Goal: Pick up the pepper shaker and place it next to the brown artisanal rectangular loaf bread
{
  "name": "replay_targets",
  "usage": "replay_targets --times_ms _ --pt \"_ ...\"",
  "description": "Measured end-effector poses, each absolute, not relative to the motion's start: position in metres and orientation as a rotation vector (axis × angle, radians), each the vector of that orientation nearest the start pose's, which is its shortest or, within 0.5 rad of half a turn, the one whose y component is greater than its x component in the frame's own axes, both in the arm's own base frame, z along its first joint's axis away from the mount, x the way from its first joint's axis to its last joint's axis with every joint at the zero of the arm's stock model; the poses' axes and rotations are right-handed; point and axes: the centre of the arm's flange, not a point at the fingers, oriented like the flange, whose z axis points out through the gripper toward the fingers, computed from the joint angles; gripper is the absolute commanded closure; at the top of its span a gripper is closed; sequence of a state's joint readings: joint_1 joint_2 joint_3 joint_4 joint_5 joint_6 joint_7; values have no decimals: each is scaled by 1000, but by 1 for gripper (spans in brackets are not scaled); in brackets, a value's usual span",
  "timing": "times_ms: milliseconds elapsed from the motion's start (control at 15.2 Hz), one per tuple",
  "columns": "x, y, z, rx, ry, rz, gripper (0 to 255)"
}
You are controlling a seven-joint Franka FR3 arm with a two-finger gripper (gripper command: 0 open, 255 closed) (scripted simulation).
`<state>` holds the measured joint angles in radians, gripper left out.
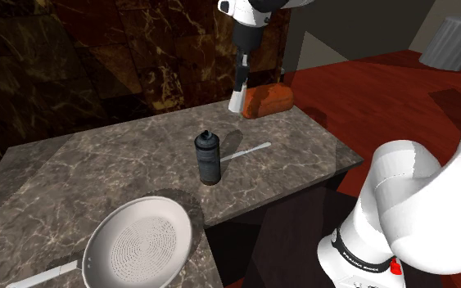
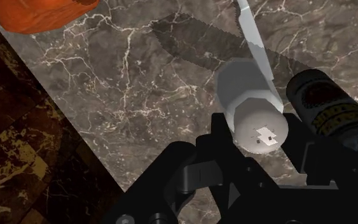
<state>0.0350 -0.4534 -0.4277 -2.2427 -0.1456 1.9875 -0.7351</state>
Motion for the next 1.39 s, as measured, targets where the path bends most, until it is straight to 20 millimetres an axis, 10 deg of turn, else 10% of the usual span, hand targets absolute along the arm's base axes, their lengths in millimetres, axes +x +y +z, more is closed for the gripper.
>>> replay_targets --times_ms 726,1386 --pt "468 -330 541 -3112 -651 -261 255" --pt "472 -337 490 -3112 -656 -262 255"
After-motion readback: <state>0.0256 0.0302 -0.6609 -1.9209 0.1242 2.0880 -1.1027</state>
